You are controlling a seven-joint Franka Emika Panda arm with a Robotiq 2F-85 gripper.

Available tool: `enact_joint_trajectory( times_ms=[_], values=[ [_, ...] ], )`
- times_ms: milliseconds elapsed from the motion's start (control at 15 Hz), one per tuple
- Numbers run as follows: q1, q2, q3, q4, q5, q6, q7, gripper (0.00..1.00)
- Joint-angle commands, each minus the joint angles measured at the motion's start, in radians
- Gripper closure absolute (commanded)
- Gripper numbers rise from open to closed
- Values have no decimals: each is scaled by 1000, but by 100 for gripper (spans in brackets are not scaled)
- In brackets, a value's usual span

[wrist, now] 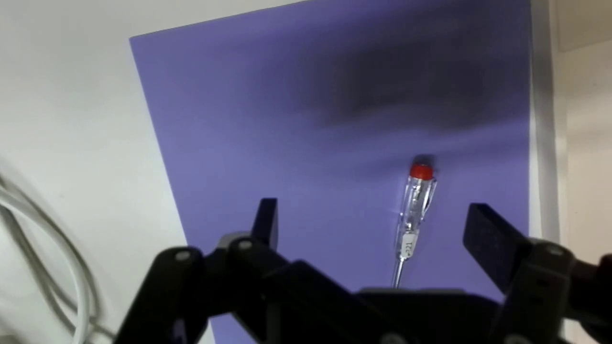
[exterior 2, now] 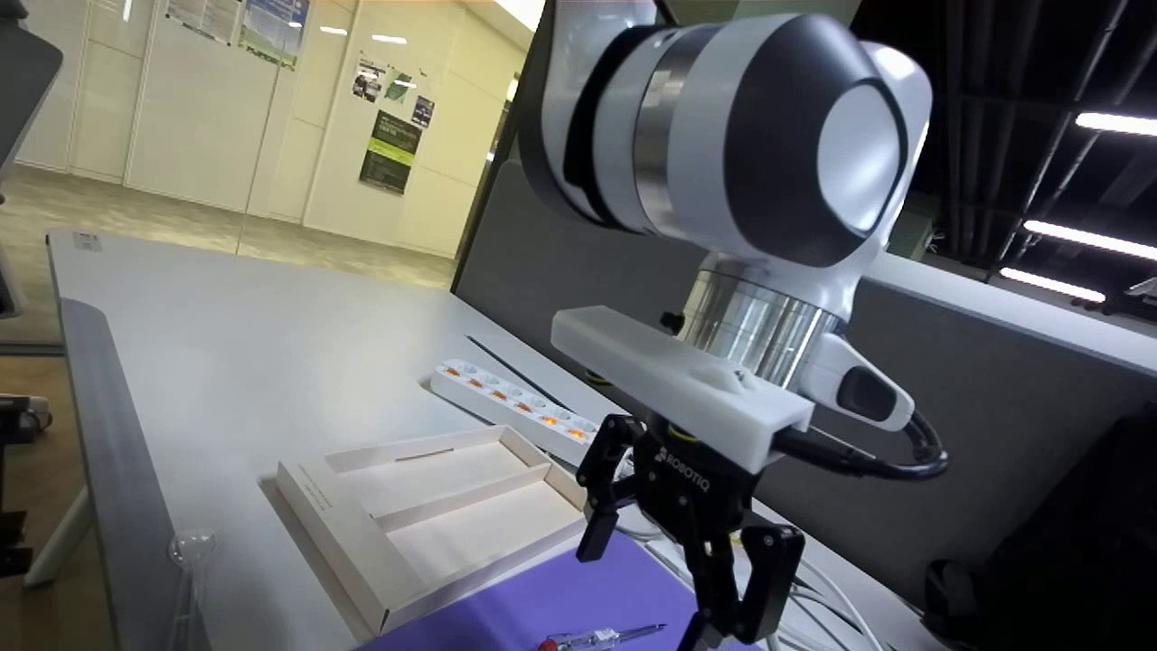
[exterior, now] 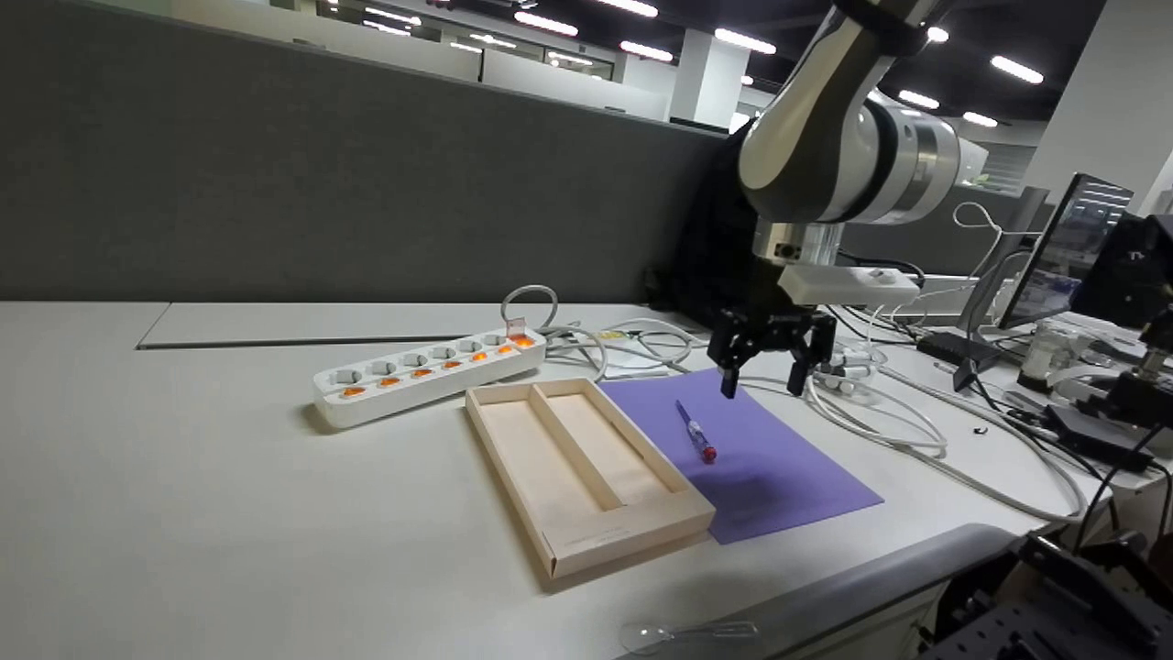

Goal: Take the silver object and put it in the right compartment of the box

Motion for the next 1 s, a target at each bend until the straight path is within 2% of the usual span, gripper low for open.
enact_joint_trajectory(
  times_ms=[0,333,933],
  values=[
    [11,10,0,6,23,-7,9,0],
    [24,23,2,20,37,-16,41,0],
    [31,145,5,66,113,64,89,0]
  ],
)
